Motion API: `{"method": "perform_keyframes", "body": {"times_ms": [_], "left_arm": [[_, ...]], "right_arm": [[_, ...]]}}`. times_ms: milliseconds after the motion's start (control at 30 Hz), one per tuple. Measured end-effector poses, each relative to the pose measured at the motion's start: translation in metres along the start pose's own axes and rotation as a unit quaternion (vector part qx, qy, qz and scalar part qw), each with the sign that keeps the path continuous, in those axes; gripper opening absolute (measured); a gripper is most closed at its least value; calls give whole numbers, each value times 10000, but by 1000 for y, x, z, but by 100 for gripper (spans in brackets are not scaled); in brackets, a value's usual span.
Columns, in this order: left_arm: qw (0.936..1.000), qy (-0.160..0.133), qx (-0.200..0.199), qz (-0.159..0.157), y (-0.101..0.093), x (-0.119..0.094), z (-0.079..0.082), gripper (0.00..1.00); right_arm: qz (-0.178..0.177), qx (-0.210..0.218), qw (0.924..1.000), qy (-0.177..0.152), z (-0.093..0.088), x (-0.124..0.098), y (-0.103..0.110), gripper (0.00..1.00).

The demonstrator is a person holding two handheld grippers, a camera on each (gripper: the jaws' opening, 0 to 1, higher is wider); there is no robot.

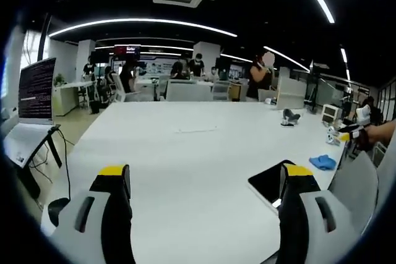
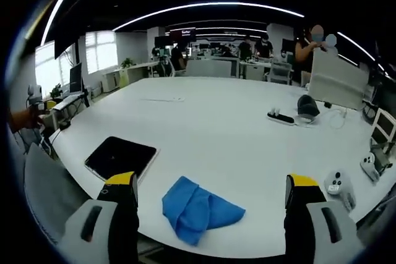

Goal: Wipe the mirror surface with the cleaning cloth until all visible marks leave the cleaned area.

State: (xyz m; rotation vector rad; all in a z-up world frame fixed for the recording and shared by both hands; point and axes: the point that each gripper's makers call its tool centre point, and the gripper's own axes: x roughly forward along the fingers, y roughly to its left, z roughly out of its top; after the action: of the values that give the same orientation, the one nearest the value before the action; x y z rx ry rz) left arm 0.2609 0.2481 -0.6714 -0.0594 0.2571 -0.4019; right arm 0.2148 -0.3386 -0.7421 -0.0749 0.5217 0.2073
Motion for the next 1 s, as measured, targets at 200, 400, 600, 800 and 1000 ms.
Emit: {"method": "perform_keyframes", "body": {"times_ms": [200,400,600,800,1000], "left_arm": [[10000,-11,5,-3,-2,-2,1,99],[10000,43,52,-30,-7,-3,0,99],[9999,-100,24,-72,-14,-3,17,99],[9996,-207,15,-192,-16,6,27,99],[9997,-58,71,-222,-19,10,10,99]], "right_arm": [[23,-7,10000,45,-4,2,2,98],[65,-7,10000,66,-6,4,7,98],[83,-53,9999,39,-1,2,10,98],[79,-72,9999,86,-1,3,10,98],[168,-70,9997,171,-5,11,21,98]]}}
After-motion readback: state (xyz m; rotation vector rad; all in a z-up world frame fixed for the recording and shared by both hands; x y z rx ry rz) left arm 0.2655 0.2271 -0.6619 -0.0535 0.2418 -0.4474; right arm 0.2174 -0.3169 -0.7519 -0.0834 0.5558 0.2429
